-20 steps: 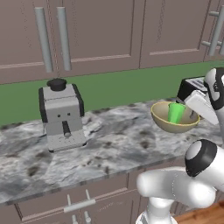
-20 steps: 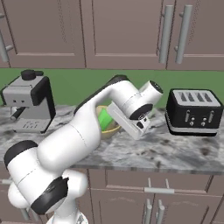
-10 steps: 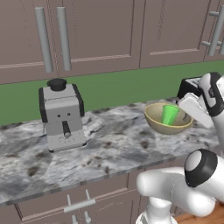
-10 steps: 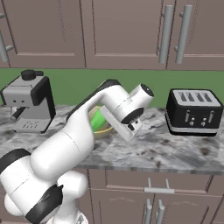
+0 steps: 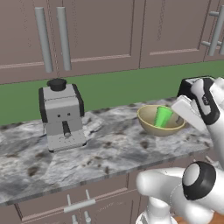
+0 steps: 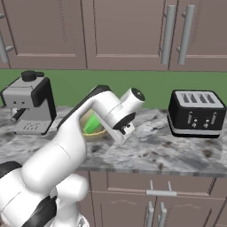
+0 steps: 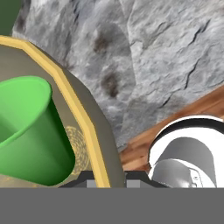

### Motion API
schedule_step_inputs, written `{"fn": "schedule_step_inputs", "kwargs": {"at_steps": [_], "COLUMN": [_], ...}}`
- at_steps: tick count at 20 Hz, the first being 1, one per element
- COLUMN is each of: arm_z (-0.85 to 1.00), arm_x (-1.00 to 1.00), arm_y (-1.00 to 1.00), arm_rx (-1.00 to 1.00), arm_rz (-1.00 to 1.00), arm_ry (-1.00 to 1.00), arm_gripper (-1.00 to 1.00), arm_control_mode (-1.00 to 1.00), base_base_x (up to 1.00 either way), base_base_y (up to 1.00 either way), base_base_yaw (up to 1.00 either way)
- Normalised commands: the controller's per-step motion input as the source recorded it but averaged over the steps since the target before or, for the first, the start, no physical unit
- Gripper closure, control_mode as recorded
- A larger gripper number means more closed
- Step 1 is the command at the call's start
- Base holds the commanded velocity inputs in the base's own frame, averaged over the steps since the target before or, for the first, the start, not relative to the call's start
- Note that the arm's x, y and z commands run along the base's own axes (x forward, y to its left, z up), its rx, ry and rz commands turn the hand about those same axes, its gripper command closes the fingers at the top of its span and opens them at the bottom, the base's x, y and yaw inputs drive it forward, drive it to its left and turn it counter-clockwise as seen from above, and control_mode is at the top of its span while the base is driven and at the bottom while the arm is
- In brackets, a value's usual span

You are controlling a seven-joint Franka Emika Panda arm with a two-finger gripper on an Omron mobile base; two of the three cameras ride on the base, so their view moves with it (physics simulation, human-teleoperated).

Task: Place the cup inside the bowl on the dining table and move the bowl to any counter.

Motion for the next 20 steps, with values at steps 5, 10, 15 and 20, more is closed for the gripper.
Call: {"fn": "schedule_step_inputs", "kwargs": {"at_steps": [5, 10, 15, 20], "arm_z": [-0.30, -0.44, -0.32, -0.14], "arm_x": [0.00, 0.08, 0.16, 0.24], "arm_y": [0.21, 0.06, 0.00, 0.00], "arm_rx": [-0.04, -0.03, -0.01, -0.02], "arm_rz": [-0.04, -0.01, 0.00, 0.00], "arm_ry": [0.00, 0.00, 0.00, 0.00], "arm_gripper": [1.00, 1.00, 1.00, 1.00], "arm_control_mode": [-1.00, -1.00, -1.00, -1.00], "base_base_x": [0.00, 0.00, 0.00, 0.00], "base_base_y": [0.00, 0.00, 0.00, 0.00], "base_base_yaw": [0.00, 0.00, 0.00, 0.00]}}
